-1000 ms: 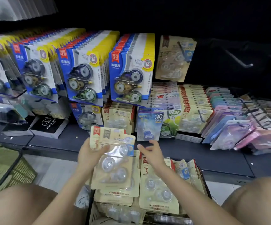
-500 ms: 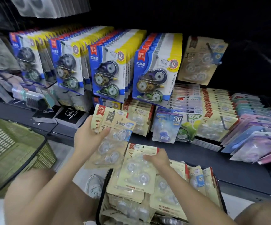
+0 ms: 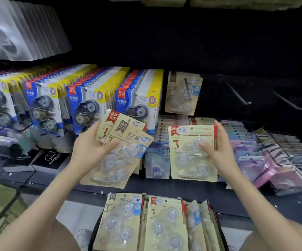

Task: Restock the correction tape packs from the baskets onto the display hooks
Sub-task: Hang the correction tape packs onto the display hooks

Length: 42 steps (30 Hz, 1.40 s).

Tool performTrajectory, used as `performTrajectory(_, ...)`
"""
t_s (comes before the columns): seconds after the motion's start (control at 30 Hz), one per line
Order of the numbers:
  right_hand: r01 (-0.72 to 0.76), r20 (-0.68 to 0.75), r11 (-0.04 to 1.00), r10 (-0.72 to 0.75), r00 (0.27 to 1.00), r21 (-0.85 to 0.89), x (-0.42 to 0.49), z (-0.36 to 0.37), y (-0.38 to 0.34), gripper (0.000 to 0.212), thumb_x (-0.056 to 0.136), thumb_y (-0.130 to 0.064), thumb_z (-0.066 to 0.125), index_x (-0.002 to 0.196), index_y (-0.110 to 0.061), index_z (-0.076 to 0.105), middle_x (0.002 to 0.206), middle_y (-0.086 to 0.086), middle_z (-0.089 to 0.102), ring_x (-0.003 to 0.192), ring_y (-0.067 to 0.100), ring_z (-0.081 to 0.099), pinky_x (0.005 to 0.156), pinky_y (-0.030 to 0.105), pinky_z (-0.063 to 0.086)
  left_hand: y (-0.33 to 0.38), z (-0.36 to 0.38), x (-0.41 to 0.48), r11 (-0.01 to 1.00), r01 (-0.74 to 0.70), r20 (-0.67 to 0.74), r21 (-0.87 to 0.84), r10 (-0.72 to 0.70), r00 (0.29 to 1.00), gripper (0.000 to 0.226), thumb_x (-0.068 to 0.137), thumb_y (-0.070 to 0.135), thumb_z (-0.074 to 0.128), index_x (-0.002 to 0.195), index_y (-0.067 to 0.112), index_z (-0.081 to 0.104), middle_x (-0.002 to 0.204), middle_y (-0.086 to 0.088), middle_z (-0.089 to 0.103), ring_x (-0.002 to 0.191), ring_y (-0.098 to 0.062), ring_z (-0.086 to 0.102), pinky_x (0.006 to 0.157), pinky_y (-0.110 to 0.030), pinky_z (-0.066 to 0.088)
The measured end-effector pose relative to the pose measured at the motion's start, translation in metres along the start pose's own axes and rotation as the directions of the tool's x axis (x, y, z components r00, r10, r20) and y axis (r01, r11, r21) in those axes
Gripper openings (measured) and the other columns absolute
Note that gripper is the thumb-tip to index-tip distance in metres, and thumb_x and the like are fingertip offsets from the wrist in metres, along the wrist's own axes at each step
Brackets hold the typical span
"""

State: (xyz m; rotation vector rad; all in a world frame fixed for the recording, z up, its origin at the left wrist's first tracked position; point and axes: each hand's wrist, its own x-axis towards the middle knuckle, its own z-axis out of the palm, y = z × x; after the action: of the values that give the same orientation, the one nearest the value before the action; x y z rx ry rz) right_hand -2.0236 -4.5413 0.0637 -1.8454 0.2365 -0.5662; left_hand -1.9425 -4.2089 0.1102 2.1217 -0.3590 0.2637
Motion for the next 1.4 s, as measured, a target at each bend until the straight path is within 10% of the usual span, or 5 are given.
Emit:
performTrajectory(0.43,0.088,0.019,0.994,-0.09,0.996,0.061,0.058,-0.003,-0.054,0.087,0.089,-0.009,0.069,0.155,-0.035,0.019,0.142,-0.008,0.053,0.127,0.009,0.053,0.11,0.046,0.043,0.076,-0.008,0.067,0.969,-0.199,-0.171,-0.148,0.173,0.97,0.04,0.079,0.02,0.081,0.094,0.048,0.055,0.099,0.02,0.067,0.099,-0.016,0.067,0.087,-0.054,0.054)
performTrajectory(1.0,-0.059,0.036,0.956,0.051,0.998,0.287,0.099,-0.003,-0.038,0.074,0.092,-0.002,0.063,0.152,-0.032,0.031,0.126,-0.001,0.065,0.107,0.01,0.068,0.078,0.025,0.058,0.087,0.013,0.105,0.956,-0.187,-0.136,-0.225,0.159,0.978,0.036,0.081,0.011,0.077,0.107,0.026,0.057,0.1,0.014,0.067,0.095,-0.011,0.066,0.08,-0.038,0.056)
performTrajectory(1.4,-0.223,-0.097,0.903,0.276,0.956,0.366,0.22,0.032,-0.013,0.027,0.089,-0.006,0.069,0.109,-0.015,0.054,0.109,0.008,0.068,0.102,0.026,0.067,0.094,0.046,0.054,0.109,0.023,0.166,0.884,-0.041,-0.093,-0.466,-0.003,0.996,0.027,0.083,0.008,0.075,0.104,0.019,0.062,0.097,0.004,0.073,0.076,-0.004,0.07,0.065,-0.021,0.051)
